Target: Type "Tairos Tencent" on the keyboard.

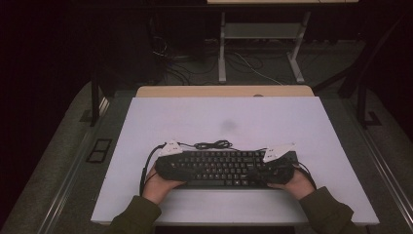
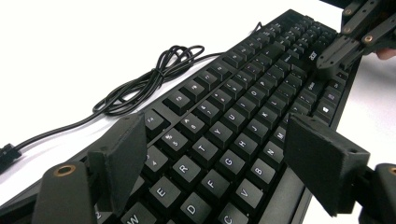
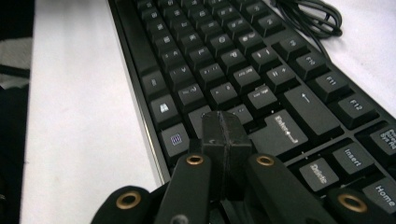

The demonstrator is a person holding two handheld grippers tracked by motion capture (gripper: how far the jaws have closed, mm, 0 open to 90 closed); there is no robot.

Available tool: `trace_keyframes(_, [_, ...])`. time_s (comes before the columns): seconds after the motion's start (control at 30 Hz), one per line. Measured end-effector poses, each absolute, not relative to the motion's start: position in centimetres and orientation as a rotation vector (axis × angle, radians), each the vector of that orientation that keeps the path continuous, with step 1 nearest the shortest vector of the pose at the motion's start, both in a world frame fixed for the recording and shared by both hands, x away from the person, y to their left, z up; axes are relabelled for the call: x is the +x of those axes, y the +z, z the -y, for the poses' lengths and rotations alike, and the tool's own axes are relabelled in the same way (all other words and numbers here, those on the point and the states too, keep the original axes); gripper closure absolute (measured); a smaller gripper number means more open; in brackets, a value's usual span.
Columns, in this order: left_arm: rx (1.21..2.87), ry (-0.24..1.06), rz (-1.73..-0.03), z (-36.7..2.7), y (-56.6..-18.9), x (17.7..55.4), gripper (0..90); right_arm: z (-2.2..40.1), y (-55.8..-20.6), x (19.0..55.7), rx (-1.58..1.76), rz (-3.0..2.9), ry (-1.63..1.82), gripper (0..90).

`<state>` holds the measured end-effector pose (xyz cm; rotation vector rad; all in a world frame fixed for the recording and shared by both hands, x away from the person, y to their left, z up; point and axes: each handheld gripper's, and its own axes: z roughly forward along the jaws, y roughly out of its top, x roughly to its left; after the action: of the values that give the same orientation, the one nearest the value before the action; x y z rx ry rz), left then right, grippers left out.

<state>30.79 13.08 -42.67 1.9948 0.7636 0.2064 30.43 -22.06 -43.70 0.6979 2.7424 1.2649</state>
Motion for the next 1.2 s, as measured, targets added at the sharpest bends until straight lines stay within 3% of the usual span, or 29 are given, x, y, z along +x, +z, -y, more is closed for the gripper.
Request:
trace_keyframes(0.27, [1.981,0.203,-0.77,-13.0,-42.6,31.2,30.4,21.9,-43.9,30.4,0.695,-2.755,1.25,89.3])
trace_keyframes(0.83, [2.085,0.169,-0.773,-11.8,-43.3,32.0,88.2,22.0,-43.9,30.4,0.697,-2.755,1.253,89.3])
trace_keyframes(1.2, [2.124,0.174,-0.779,-11.2,-43.6,32.3,88.8,22.0,-43.9,30.4,0.7,-2.754,1.253,89.3])
